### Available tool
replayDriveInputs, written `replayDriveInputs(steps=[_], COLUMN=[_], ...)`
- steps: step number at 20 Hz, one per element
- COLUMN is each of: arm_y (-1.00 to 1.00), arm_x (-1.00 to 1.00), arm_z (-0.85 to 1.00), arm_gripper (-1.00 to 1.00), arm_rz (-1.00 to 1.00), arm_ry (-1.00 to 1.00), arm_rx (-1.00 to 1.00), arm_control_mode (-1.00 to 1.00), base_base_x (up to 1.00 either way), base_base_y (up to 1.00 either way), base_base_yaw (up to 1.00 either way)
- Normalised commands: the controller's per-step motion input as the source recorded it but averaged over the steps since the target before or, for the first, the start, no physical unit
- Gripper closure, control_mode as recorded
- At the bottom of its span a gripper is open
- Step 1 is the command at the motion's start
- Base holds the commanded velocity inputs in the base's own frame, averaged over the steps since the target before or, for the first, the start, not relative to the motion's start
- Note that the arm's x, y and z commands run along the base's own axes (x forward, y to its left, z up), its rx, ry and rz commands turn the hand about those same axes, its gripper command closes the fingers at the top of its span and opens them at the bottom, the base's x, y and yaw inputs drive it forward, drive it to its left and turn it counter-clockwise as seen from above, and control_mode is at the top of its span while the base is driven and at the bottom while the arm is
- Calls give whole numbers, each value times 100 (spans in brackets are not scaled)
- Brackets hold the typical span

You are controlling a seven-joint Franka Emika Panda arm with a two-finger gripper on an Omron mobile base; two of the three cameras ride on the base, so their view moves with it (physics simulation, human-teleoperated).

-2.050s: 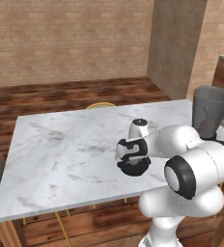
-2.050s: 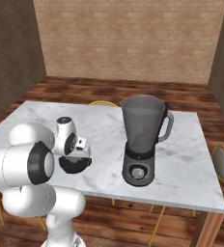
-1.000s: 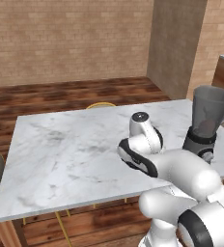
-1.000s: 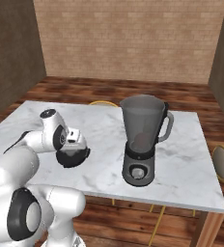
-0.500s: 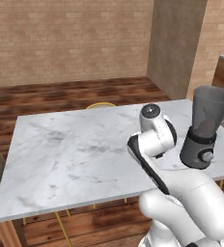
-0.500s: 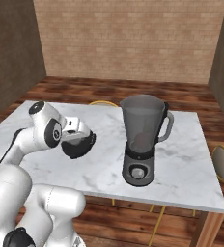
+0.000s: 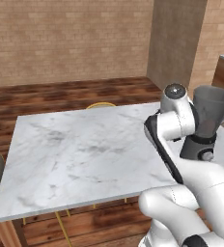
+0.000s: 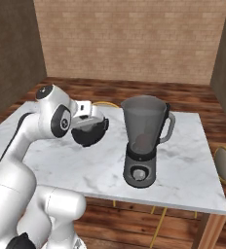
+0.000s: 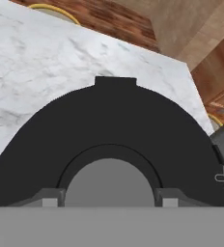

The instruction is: Grab the garlic and onion from the fridge, place them in the blender, close the lid, and turn on the blender to create a marinade.

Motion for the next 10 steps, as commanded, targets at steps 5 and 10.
replayDriveInputs(steps=[5,10], arm_y=[-47,-43], arm_x=[-2,-8], arm_z=[100,93], arm_gripper=[100,100], arm_rz=[0,0], arm_ry=[0,-6], arm_rx=[-1,-1], arm_control_mode=[-100,-100], base_base_x=[0,0], base_base_y=[0,0], base_base_yaw=[0,0])
